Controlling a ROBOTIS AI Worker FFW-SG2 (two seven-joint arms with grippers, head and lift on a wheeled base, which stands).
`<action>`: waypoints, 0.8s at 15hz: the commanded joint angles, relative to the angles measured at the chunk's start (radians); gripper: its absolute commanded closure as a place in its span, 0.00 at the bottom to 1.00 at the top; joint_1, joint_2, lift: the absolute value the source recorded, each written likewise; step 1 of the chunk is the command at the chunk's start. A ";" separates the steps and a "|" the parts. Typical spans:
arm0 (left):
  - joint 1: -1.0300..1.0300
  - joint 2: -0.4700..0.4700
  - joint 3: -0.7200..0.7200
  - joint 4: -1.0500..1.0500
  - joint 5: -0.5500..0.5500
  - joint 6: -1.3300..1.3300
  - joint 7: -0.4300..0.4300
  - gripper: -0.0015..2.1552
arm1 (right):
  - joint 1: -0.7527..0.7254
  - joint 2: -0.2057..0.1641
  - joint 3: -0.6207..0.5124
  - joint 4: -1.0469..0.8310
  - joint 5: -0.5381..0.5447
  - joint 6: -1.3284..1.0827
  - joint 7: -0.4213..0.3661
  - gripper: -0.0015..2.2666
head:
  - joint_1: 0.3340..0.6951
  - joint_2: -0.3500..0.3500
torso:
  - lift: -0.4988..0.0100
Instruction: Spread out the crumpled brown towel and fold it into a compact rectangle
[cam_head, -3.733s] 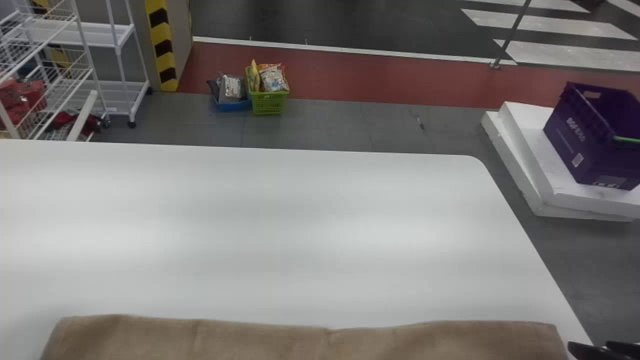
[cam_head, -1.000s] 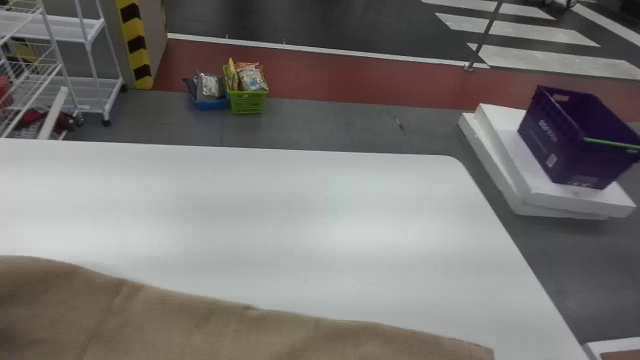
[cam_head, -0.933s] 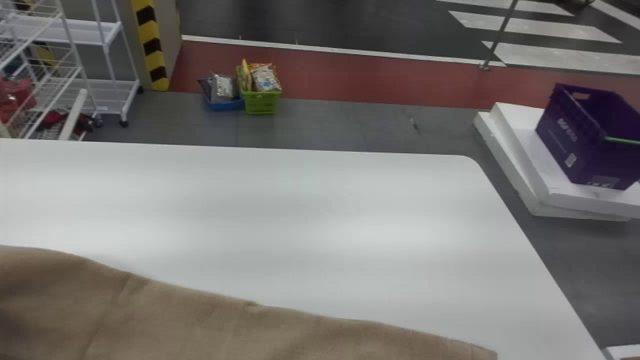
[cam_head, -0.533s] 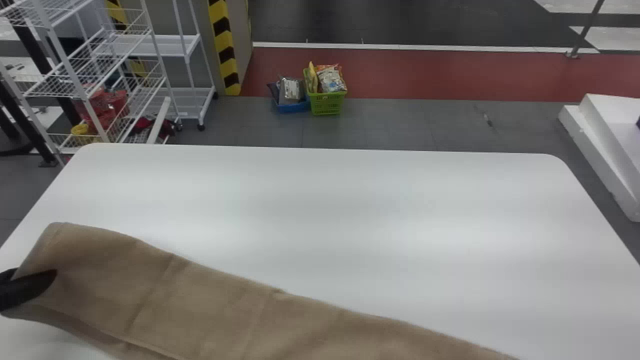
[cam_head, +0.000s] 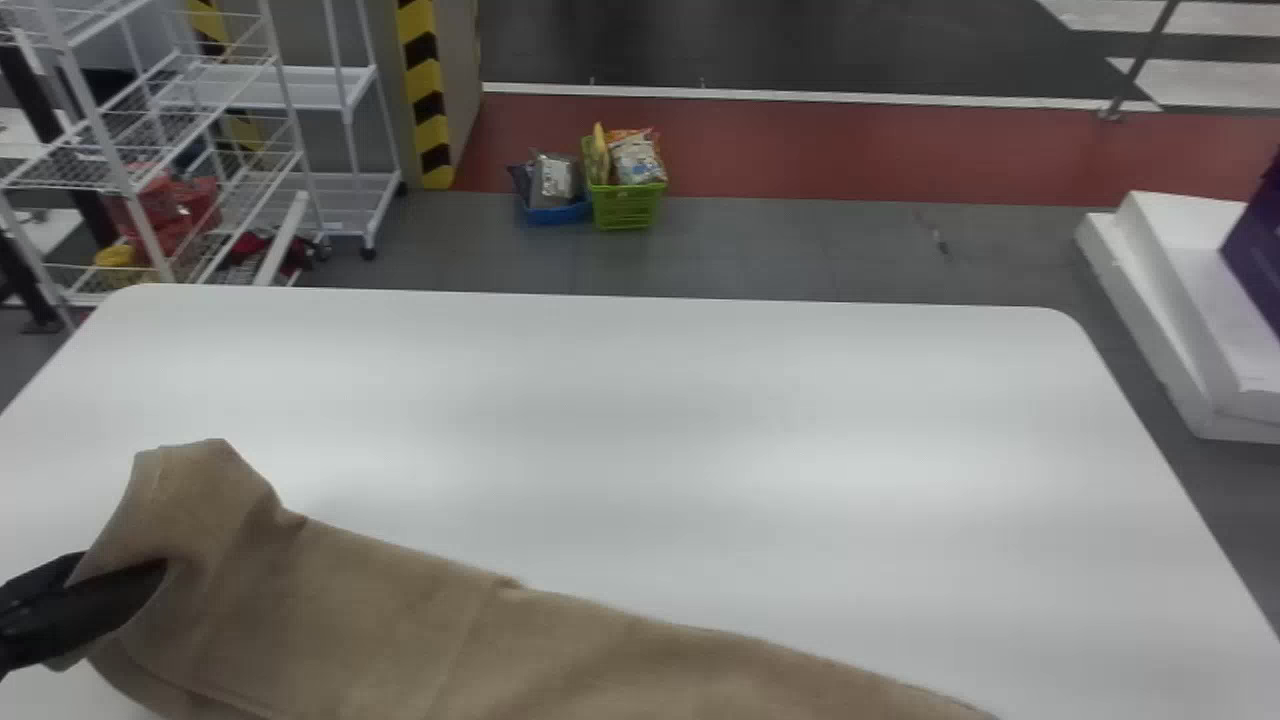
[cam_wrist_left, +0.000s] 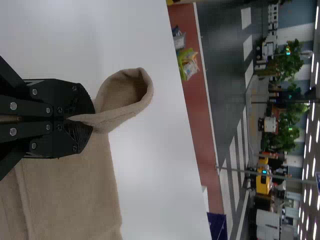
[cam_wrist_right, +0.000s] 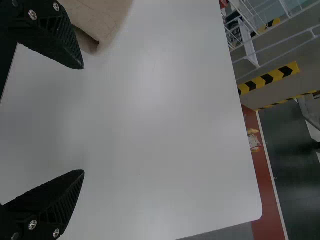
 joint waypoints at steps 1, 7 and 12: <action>0.060 -0.004 -0.136 -0.045 -0.007 0.042 0.027 0.86 | 0.003 0.000 0.004 0.003 0.000 0.000 0.001 0.03 | 1.00 0.25 | 0.73; 0.167 -0.004 -0.326 -0.097 -0.049 0.085 0.039 0.86 | 0.006 0.000 0.022 0.008 0.002 -0.034 0.001 0.03 | 1.00 0.00 | 0.73; 0.201 -0.004 -0.473 -0.161 -0.049 0.158 0.088 0.86 | 0.005 0.000 0.050 0.005 0.016 -0.031 -0.001 0.03 | 1.00 0.00 | 0.73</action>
